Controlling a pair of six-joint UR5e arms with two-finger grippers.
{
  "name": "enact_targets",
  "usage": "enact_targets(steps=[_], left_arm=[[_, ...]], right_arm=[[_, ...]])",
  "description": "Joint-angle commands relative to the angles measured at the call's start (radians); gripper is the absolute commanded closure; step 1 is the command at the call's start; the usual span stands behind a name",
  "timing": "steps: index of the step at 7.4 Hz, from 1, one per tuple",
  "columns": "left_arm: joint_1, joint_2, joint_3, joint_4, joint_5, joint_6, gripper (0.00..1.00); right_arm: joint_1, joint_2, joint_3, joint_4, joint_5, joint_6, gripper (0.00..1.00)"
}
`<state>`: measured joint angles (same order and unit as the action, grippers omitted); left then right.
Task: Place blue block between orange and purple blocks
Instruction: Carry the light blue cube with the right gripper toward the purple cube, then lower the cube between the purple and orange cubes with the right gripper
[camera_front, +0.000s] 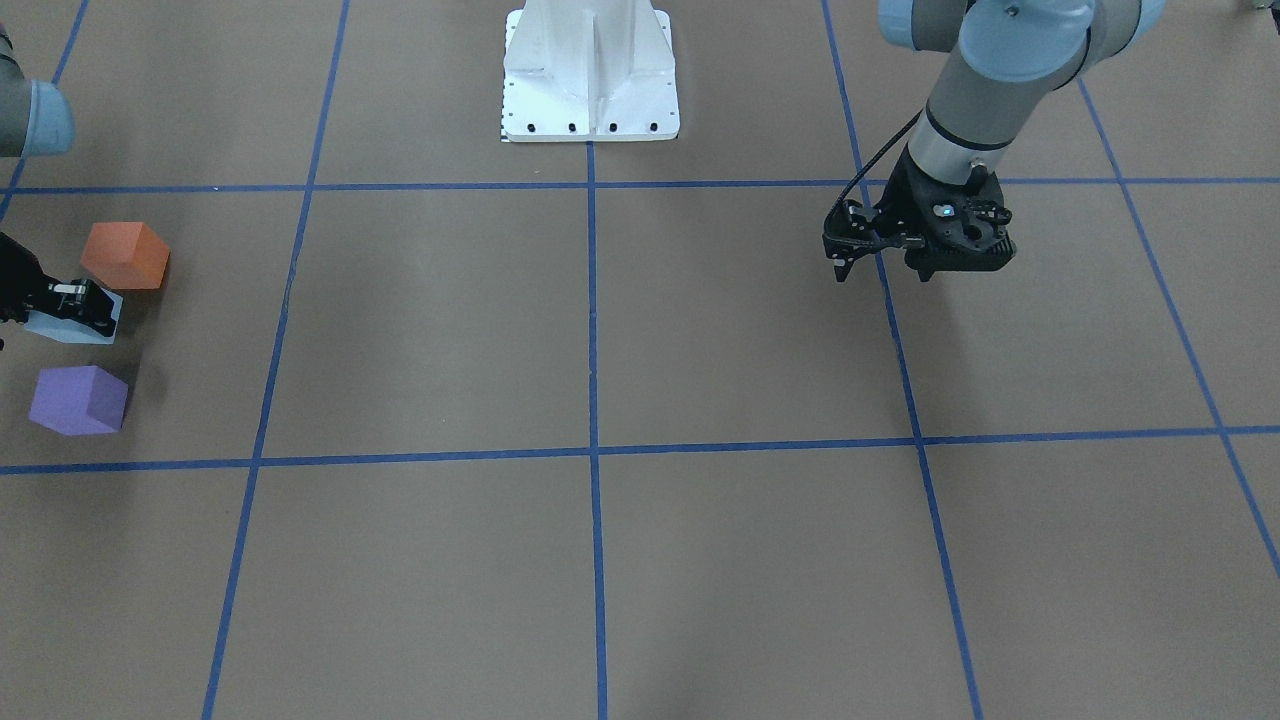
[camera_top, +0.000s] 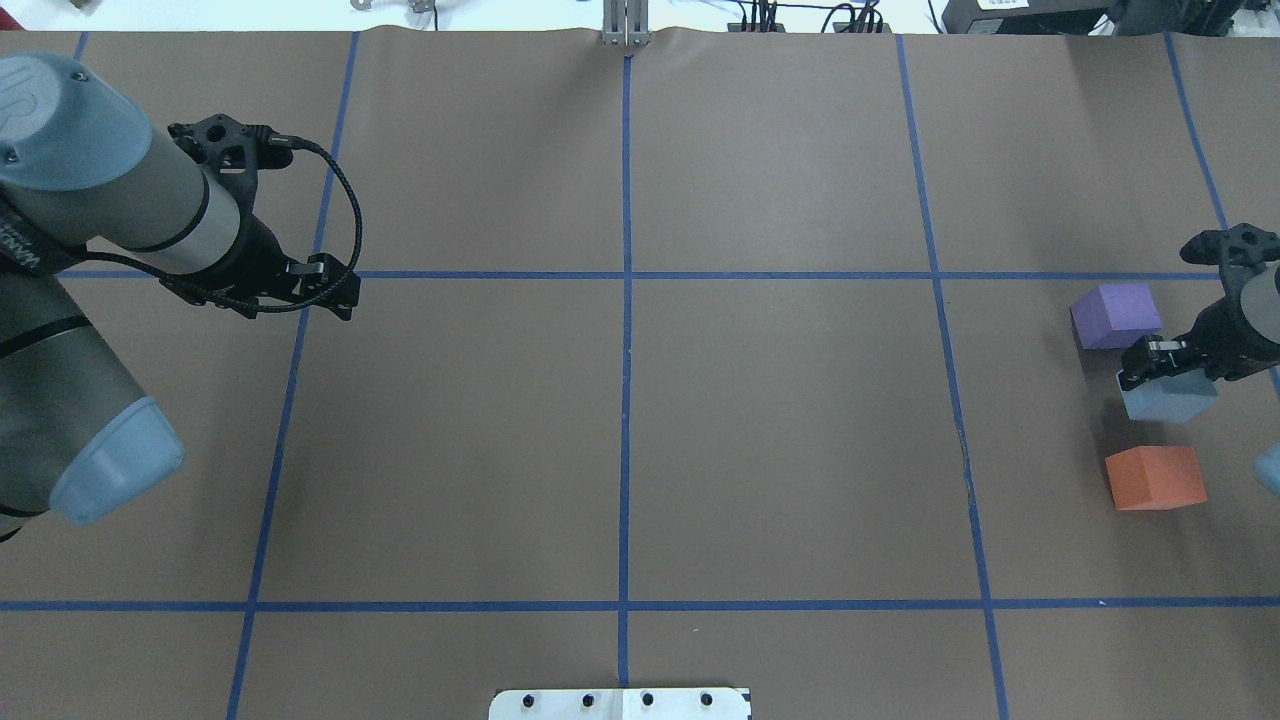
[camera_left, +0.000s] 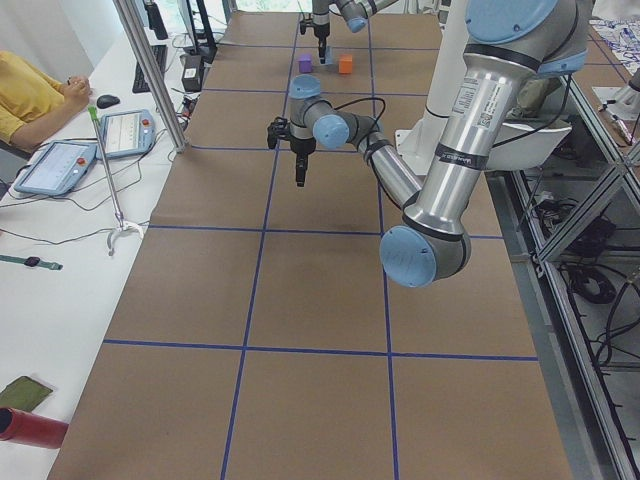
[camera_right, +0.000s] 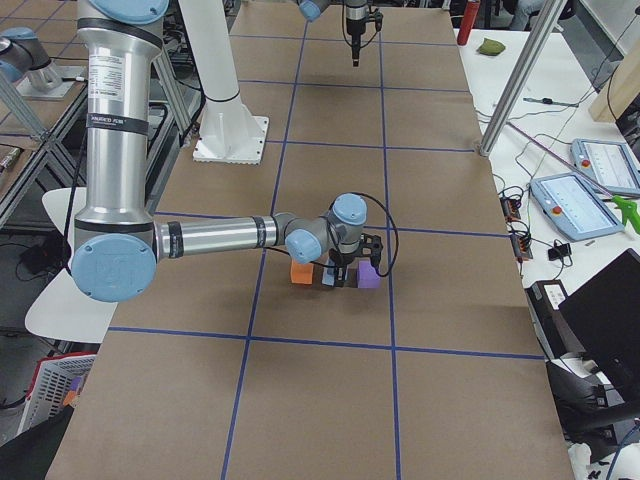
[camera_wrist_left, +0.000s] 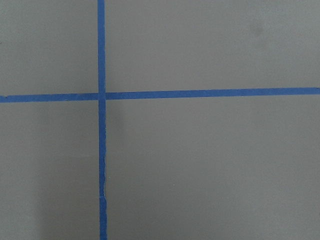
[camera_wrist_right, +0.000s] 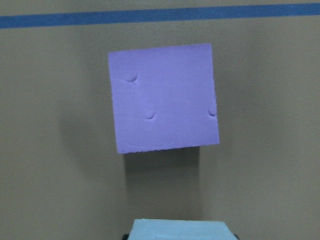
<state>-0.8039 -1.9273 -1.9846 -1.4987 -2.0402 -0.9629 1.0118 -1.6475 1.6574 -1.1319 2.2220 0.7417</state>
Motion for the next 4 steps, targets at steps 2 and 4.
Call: enact_targets(steps=[2,4], left_arm=[[0.002,-0.002,-0.008,0.0,0.0,-0.022,0.0],[0.002,-0.002,-0.01,0.0,0.0,-0.022,0.0]], right_arm=[[-0.007,0.026,-0.018,0.044,-0.004,0.039,1.0],[-0.027,0.028,-0.031,0.053,-0.034,0.028,1.0]])
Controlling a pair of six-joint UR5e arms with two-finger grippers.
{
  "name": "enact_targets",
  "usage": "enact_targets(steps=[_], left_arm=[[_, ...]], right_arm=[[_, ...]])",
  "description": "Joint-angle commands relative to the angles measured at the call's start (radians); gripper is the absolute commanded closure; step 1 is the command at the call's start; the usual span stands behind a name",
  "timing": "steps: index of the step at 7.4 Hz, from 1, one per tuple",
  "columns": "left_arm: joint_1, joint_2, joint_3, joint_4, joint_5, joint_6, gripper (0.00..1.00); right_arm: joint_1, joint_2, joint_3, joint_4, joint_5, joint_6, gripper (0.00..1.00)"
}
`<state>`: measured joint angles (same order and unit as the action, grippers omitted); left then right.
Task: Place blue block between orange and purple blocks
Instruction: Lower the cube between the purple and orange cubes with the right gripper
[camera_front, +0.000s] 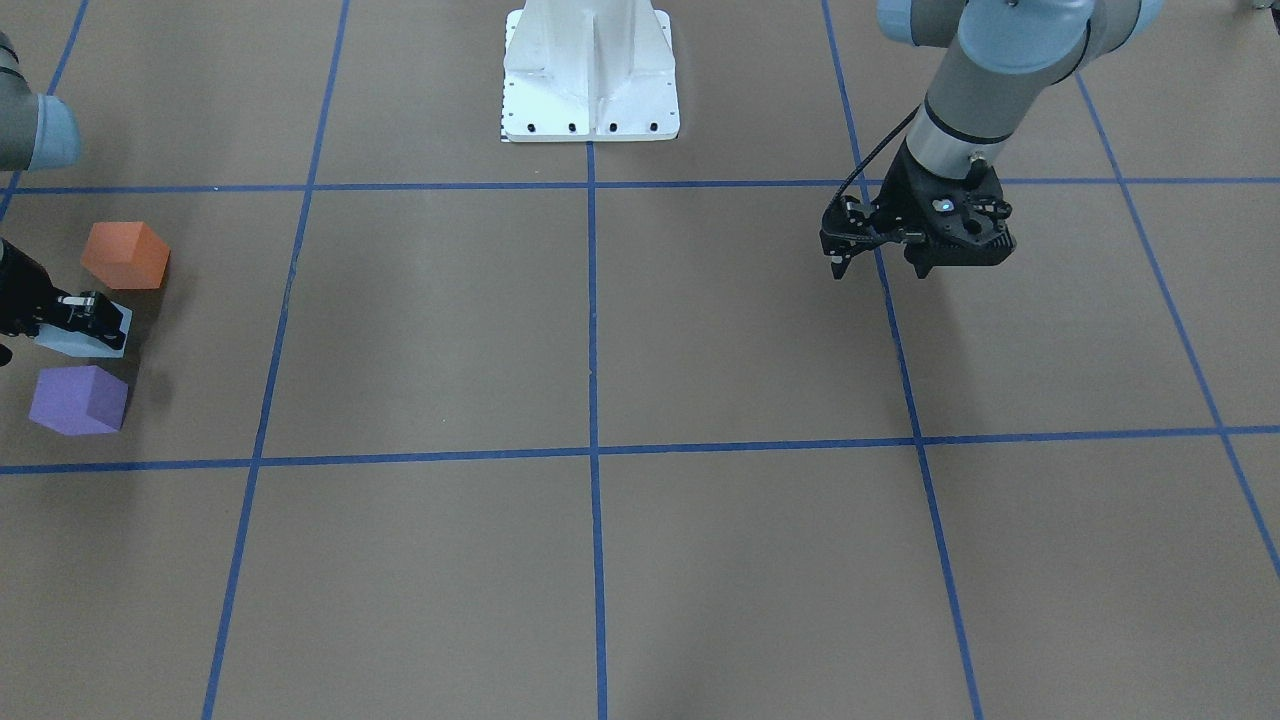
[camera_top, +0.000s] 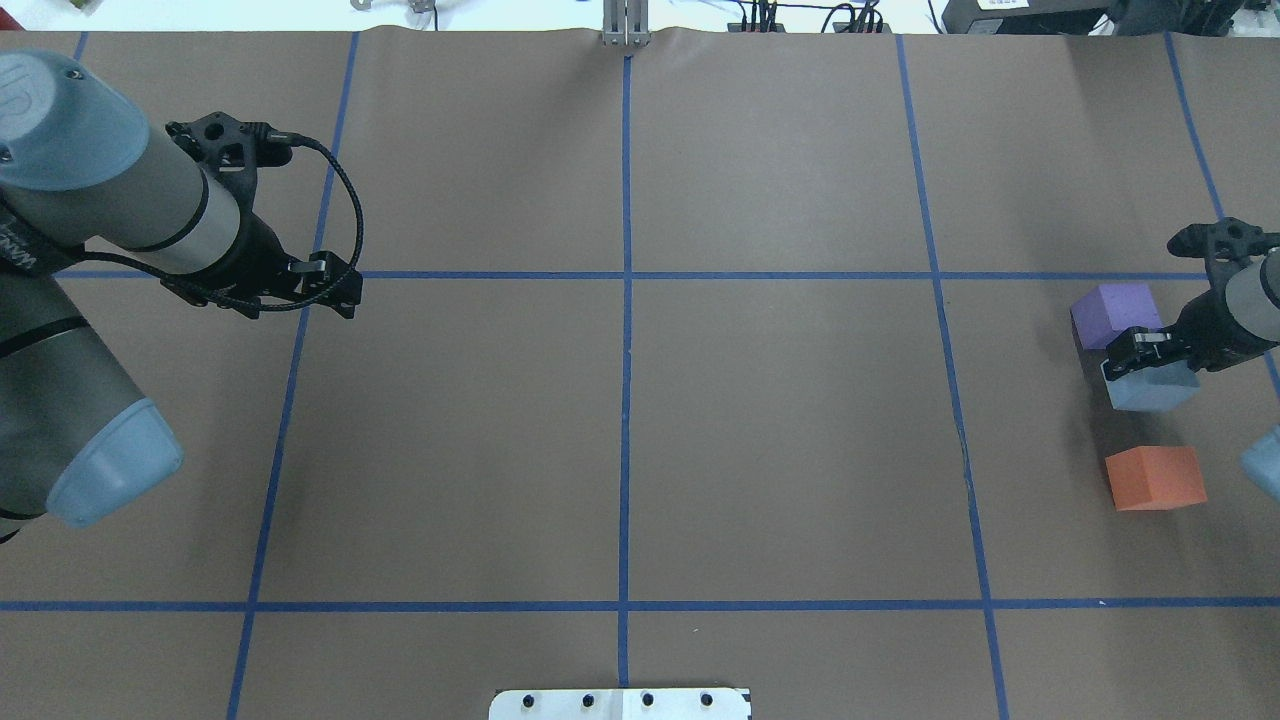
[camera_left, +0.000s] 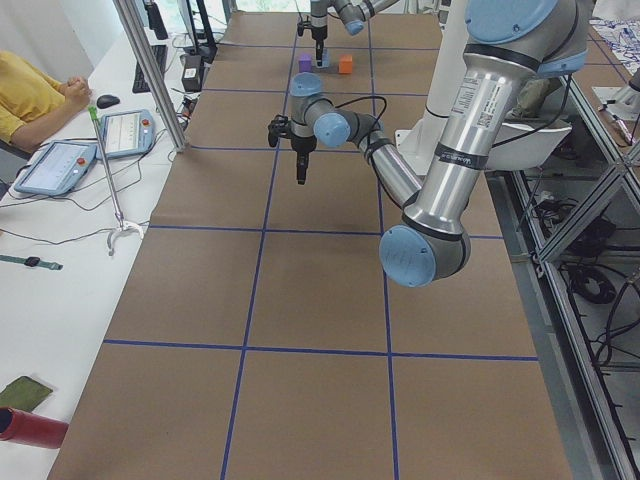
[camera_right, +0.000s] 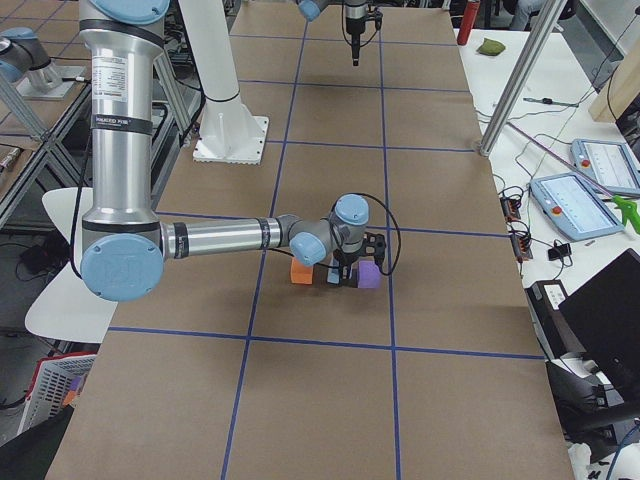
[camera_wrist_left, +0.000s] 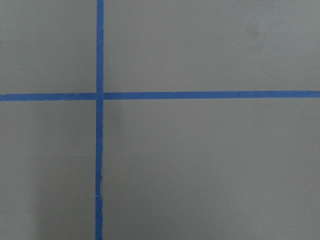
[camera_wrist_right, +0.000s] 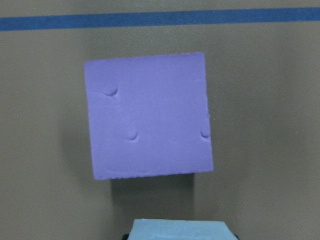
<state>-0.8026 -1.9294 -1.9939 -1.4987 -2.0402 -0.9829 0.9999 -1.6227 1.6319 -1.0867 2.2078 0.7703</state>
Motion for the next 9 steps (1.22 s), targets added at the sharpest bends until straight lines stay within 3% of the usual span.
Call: enact_targets(steps=[1,7,8,9], left_arm=[[0.0,0.0,0.0,0.0,0.0,-0.002,0.0],[0.0,0.0,0.001,0.0,0.0,0.0,0.0],[0.0,0.0,0.001,0.0,0.0,-0.002,0.0],[0.0,0.0,0.0,0.0,0.0,-0.002,0.0]], right_arm=[[-0.047,0.003,-0.01,0.025,-0.06,0.004,1.0],[-0.058,0.003,-0.011,0.027,-0.059,-0.003,1.0],[-0.058,0.003,-0.011,0.027,-0.062,-0.002,0.34],[-0.057,-0.003,-0.011,0.027,-0.062,0.007,0.0]])
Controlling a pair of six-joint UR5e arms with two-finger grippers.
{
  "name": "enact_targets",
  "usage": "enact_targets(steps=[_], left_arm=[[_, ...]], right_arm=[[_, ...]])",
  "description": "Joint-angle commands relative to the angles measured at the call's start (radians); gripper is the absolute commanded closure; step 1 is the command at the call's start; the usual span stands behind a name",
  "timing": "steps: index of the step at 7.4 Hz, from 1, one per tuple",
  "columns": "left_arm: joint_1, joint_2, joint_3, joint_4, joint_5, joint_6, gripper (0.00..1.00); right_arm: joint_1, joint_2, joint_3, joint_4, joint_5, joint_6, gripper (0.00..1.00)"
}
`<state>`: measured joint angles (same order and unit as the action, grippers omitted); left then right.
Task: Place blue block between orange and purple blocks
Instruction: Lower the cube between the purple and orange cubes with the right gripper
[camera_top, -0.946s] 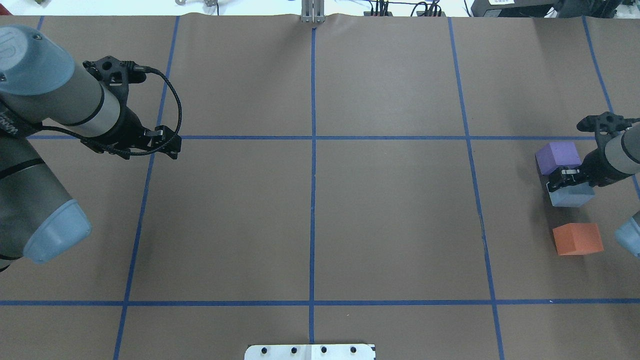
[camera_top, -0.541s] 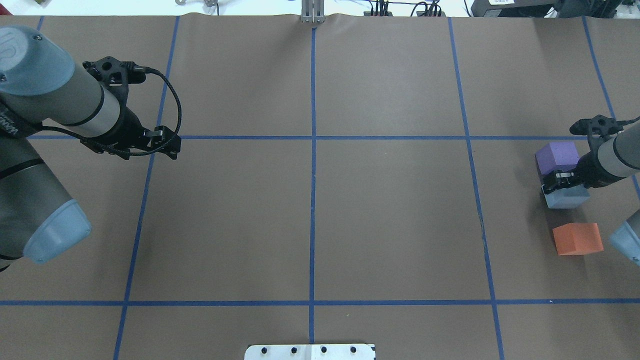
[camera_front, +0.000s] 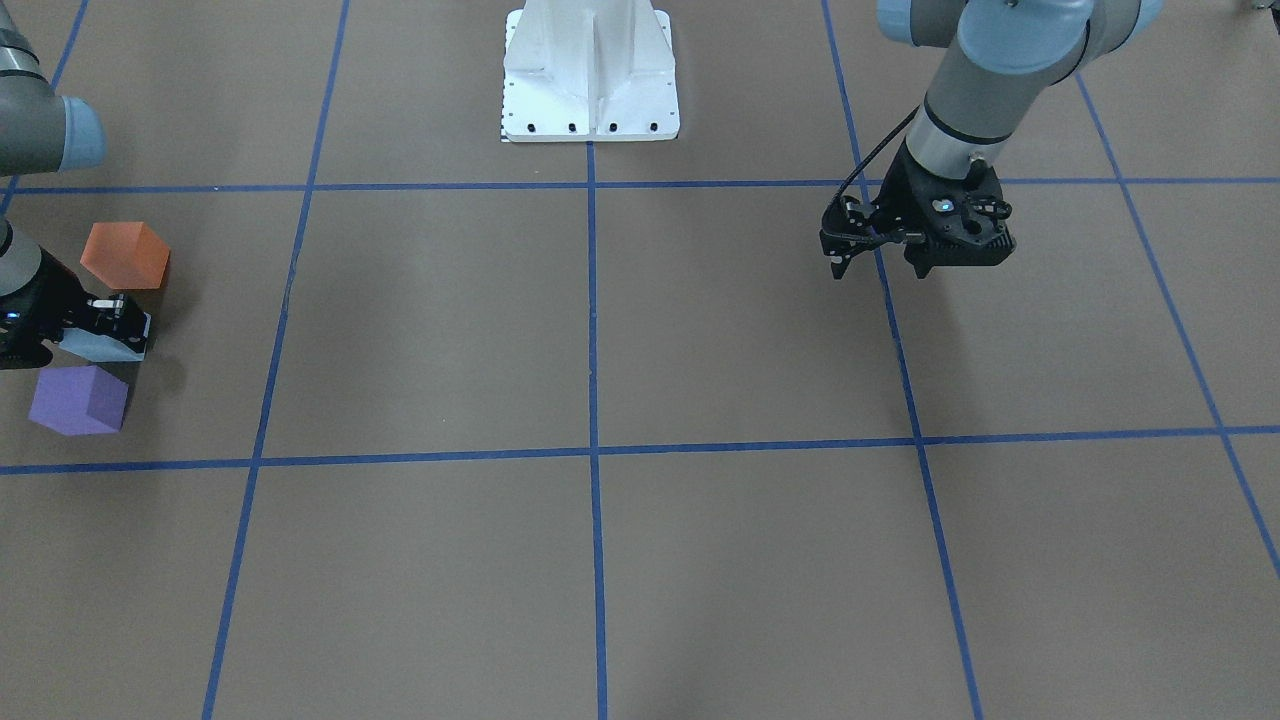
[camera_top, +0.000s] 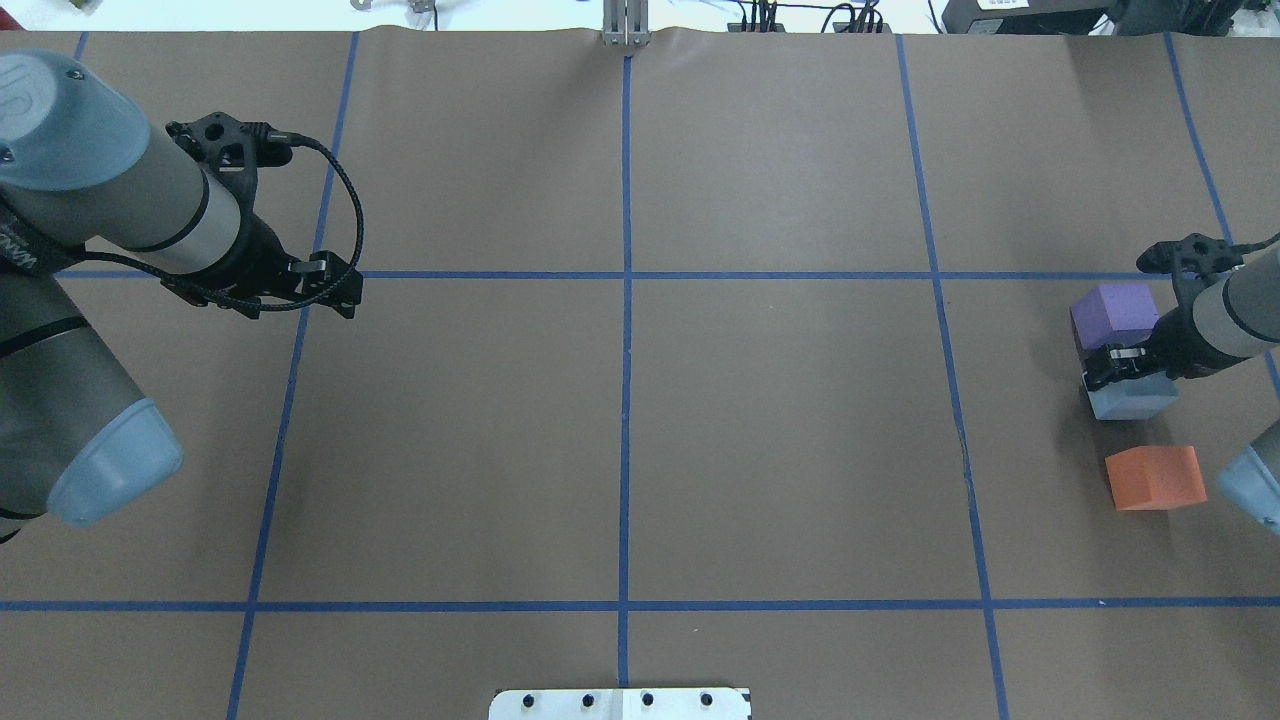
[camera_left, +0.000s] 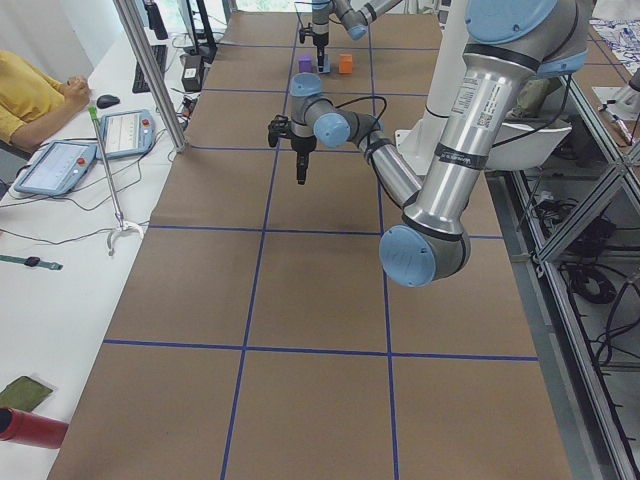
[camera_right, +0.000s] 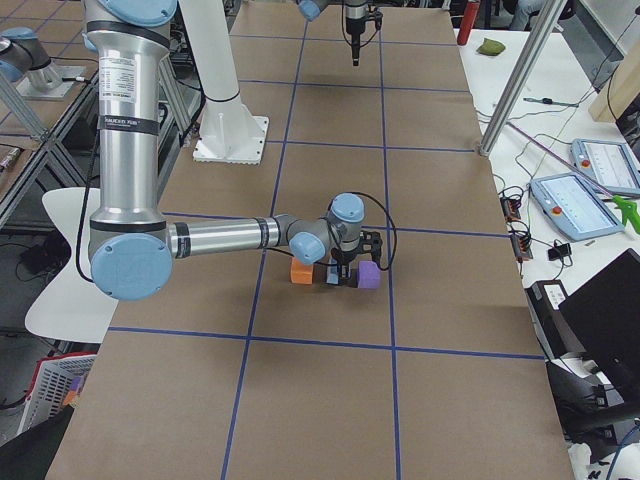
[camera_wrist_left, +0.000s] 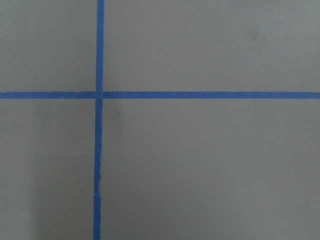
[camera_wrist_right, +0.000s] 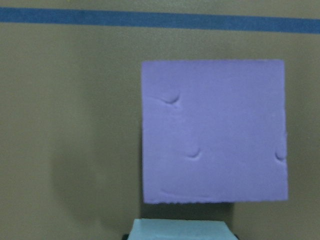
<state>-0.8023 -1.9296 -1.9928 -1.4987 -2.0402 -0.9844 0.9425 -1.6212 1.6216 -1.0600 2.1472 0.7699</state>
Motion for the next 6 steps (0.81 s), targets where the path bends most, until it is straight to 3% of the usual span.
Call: enact_targets(steps=[1,4,6], left_arm=[[0.0,-0.002,-0.001,0.0,0.0,0.0,0.0],[0.0,-0.003,-0.004,0.0,0.0,-0.002,0.0],[-0.008,0.007,-0.041,0.003,0.0,0.009,0.0]], right_arm=[[0.001,-0.005,0.004,0.002,-0.001,0.006,0.0],[0.013,-0.075,0.111,0.0,0.003,0.006,0.0],[0.097,-0.158,0.214,0.002,0.008,-0.004,0.0]])
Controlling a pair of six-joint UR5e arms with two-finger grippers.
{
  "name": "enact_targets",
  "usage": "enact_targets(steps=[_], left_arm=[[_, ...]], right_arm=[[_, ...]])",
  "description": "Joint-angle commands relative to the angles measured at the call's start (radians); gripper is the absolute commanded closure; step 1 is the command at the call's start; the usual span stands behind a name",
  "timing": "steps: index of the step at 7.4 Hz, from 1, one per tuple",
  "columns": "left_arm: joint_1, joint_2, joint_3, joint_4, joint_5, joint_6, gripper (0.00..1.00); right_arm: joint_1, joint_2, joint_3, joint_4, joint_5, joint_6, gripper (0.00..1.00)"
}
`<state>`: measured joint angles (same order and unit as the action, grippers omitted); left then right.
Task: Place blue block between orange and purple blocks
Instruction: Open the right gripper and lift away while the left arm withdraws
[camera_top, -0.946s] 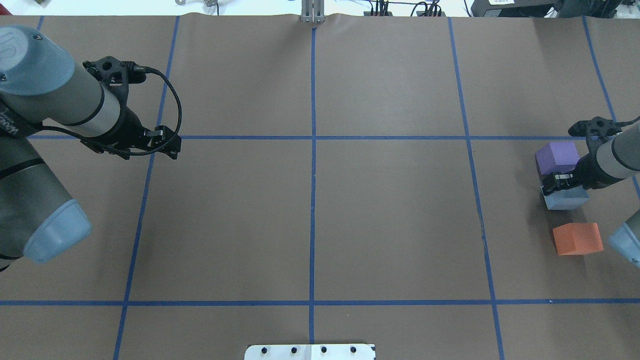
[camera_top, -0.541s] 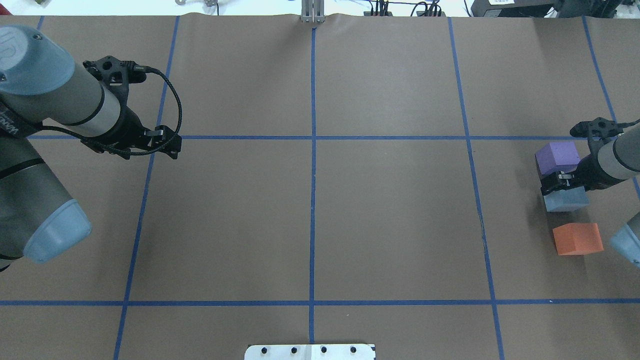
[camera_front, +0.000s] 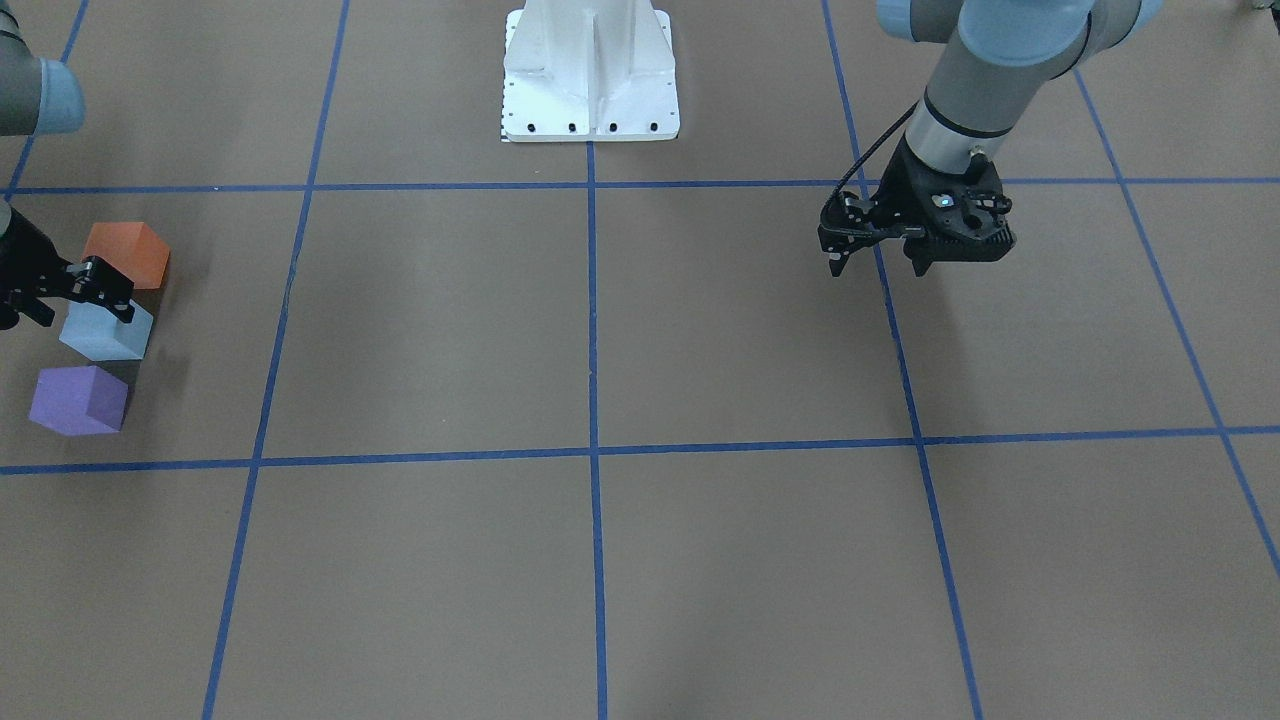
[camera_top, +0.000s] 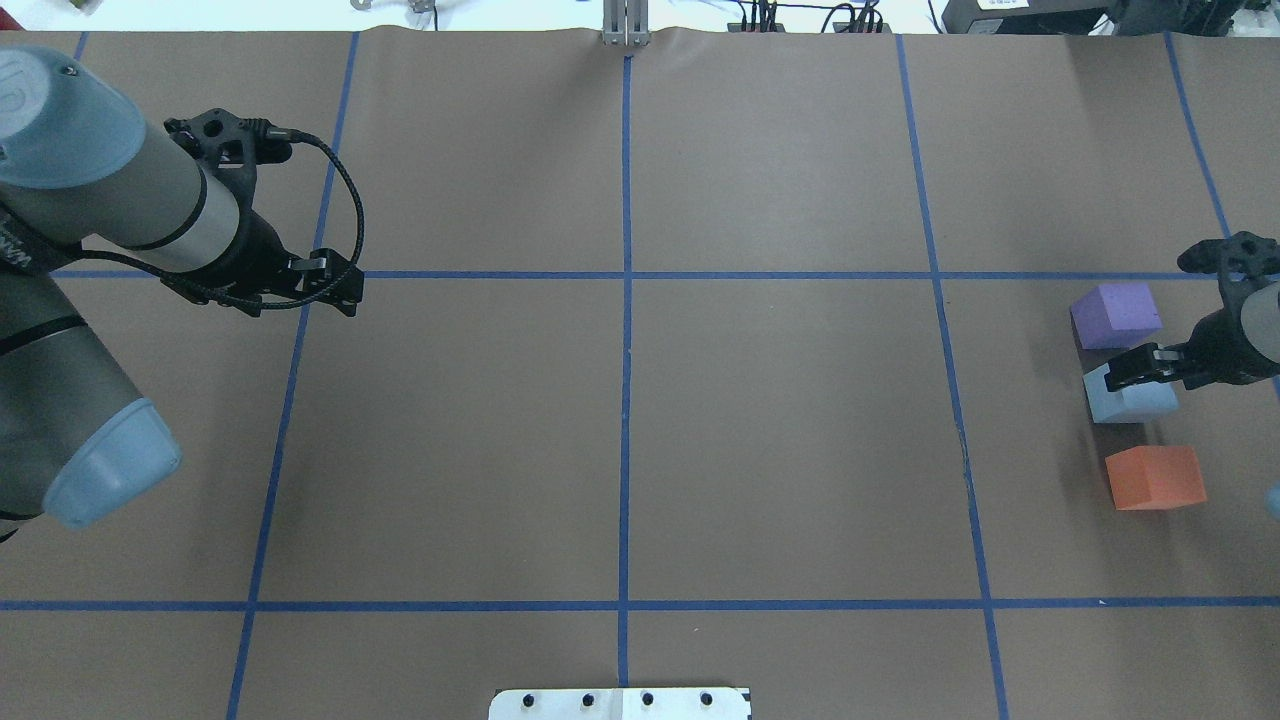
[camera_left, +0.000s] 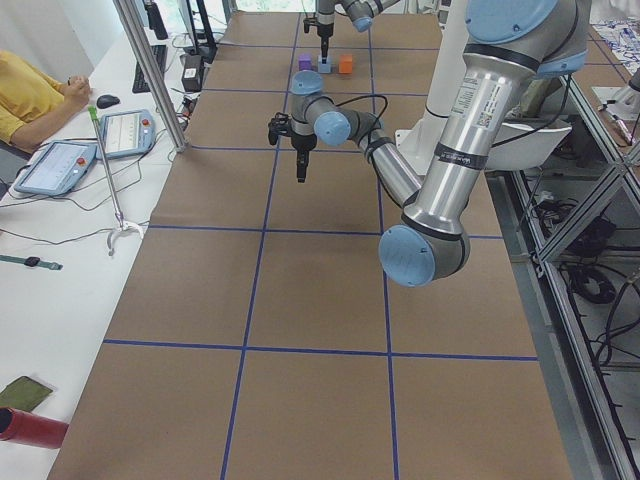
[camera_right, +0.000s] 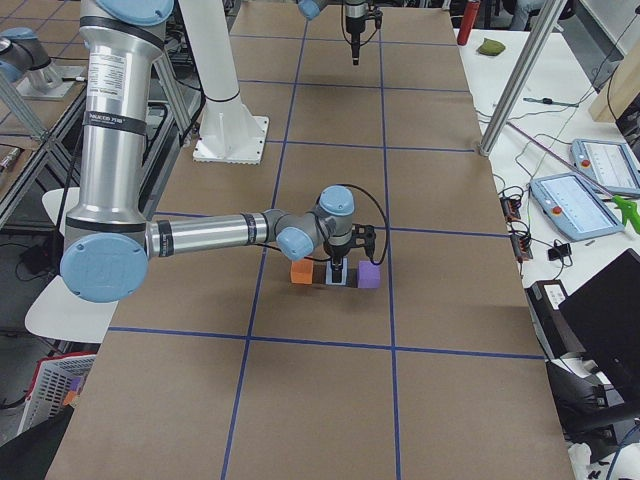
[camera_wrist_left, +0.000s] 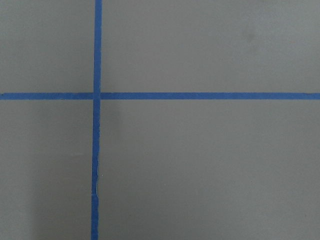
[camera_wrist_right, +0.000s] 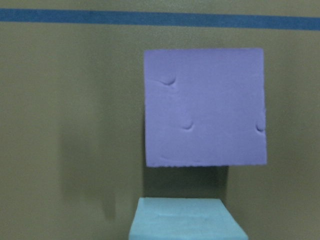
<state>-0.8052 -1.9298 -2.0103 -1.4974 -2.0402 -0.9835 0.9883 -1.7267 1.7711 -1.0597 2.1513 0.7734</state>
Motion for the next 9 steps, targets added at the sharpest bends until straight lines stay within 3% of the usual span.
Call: enact_targets(steps=[1,2,3,6,7,9], left_arm=[[-0.015,0.021,-0.042,0.005,-0.002,0.02,0.0],[-0.037,0.049,-0.059,0.005,-0.002,0.081,0.0],[-0.084,0.089,-0.071,0.006,-0.005,0.176,0.0],[-0.315,0.268,-0.058,-0.003,-0.147,0.545,0.0],[-0.424,0.3,0.006,-0.003,-0.216,0.721,0.0],[-0.653,0.302,0.233,-0.003,-0.308,1.097,0.0]], right_arm=[[0.103,-0.057,0.092,0.0,0.012,-0.011,0.0],[0.172,-0.045,0.097,-0.005,0.059,-0.012,0.0],[0.264,-0.044,0.084,-0.012,0.159,-0.061,0.0],[0.38,-0.042,0.07,-0.132,0.176,-0.348,0.0],[0.392,-0.03,0.071,-0.172,0.176,-0.391,0.0],[0.411,0.007,0.067,-0.239,0.176,-0.44,0.0]])
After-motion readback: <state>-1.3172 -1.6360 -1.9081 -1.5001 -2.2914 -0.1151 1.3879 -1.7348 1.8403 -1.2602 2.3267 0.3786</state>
